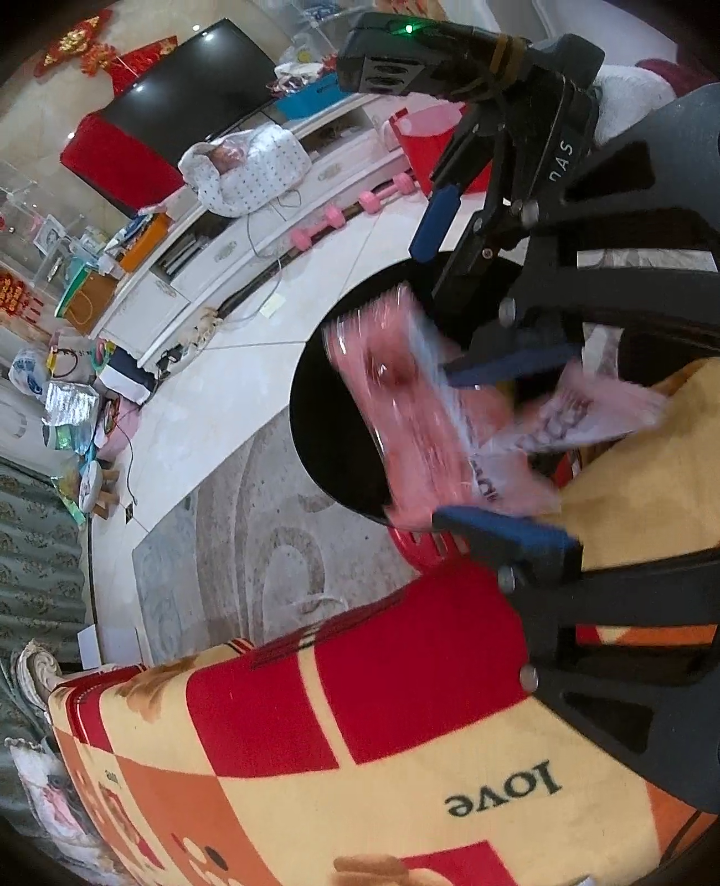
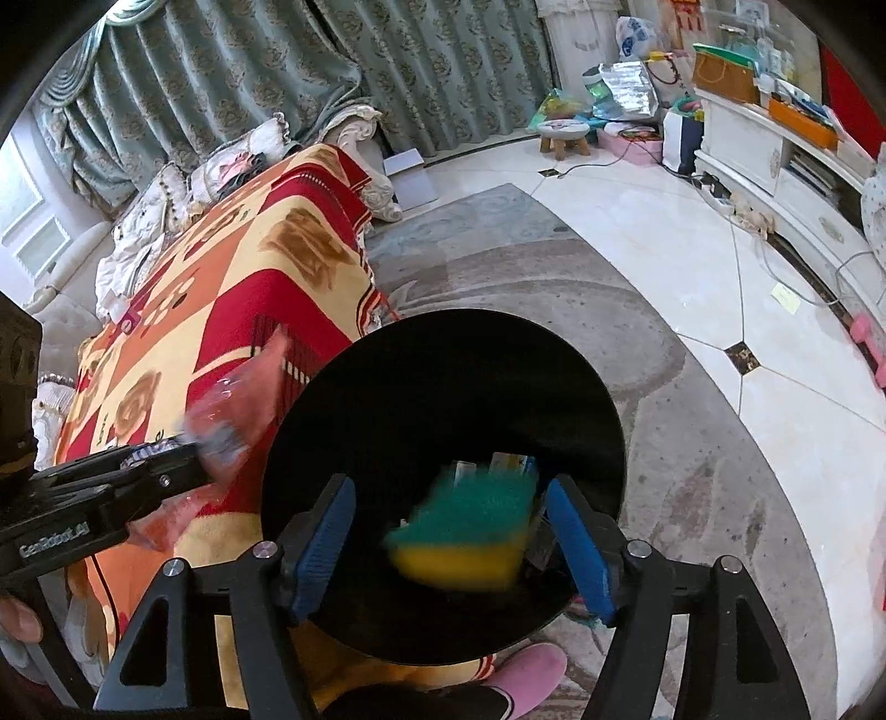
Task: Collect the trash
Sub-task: 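Open both grippers over the black bin to drop the packet and sponge, then move both empty grippers back over the blanket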
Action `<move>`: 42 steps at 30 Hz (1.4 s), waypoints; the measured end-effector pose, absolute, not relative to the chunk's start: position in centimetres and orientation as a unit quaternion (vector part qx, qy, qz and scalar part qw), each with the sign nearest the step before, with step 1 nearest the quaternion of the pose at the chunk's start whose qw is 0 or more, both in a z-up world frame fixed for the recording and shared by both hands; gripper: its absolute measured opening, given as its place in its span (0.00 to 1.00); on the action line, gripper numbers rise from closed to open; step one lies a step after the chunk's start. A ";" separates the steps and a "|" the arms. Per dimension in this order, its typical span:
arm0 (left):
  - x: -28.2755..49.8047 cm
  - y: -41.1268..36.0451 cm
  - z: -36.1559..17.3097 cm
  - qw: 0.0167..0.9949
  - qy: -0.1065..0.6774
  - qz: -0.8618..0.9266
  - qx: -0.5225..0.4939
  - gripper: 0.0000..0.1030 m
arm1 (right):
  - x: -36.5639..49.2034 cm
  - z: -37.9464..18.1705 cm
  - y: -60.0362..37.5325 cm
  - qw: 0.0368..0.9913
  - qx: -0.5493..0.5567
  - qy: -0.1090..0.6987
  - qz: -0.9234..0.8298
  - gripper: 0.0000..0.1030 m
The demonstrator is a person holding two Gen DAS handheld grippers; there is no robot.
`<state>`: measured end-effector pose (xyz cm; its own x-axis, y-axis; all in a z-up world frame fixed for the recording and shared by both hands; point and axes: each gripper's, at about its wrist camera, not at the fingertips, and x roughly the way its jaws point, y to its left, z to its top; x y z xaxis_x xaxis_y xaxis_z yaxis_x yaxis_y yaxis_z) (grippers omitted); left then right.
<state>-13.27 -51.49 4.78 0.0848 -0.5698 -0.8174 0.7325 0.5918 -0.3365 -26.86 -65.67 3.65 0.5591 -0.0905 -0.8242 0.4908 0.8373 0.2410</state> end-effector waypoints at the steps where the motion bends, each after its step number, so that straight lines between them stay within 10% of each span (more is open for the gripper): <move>1: -13.3 -51.5 4.8 0.733 0.509 -0.445 0.079 0.45 | -26.9 3.7 -65.7 0.853 0.229 0.437 -0.171 0.69; 42: -5.2 -29.5 5.3 0.833 0.504 -0.224 0.055 0.46 | -20.0 4.7 -51.8 0.871 0.180 0.456 -0.038 0.72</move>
